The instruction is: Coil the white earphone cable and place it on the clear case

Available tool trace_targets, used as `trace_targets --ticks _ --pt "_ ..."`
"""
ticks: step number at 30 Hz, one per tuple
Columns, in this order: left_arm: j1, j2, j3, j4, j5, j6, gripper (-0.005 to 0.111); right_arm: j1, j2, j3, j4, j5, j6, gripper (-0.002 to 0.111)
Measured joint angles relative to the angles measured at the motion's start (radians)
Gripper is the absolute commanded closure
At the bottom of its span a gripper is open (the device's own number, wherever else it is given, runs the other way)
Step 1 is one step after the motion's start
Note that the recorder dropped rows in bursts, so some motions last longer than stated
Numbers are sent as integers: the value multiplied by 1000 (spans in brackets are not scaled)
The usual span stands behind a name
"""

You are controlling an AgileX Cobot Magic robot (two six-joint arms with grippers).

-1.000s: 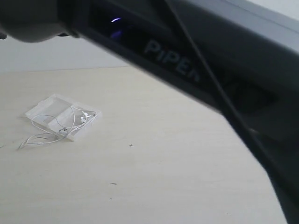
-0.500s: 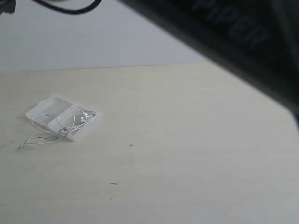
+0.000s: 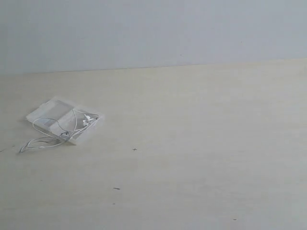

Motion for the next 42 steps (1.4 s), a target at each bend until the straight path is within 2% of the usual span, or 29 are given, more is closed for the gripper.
trace_targets --ticks 4,10,15,19,22,26,28,32,35,39,42 --pt "0 -7 0 8 -11 -4 107 0 -119 180 -45 -2 0 108" --pt "0 -7 0 12 -79 -4 107 1 -383 623 -155 -16 105 108" --pt "0 -7 16 12 -119 -4 107 1 -687 1011 -201 -179 266 108" --pt "0 -7 95 5 -119 -4 107 1 -907 1291 -206 -276 385 108" --pt "0 -5 187 -21 -119 -6 107 1 -1032 1431 -216 -293 452 108" --pt "0 30 316 -12 -119 -29 106 1 -1151 1551 -192 -298 482 108" --pt "0 70 361 24 -122 -52 101 1 -1197 1590 -175 -300 486 108" --pt "0 203 417 144 -138 -63 78 1 -1245 1628 -156 -300 489 108" --pt "0 341 422 265 -161 -10 60 1 -1251 1633 -154 -296 489 108" --pt "9 561 422 472 -210 73 61 1 -1255 1633 -152 -294 482 108" --pt "76 723 422 560 -361 120 66 1 -1257 1633 -150 -290 481 108"
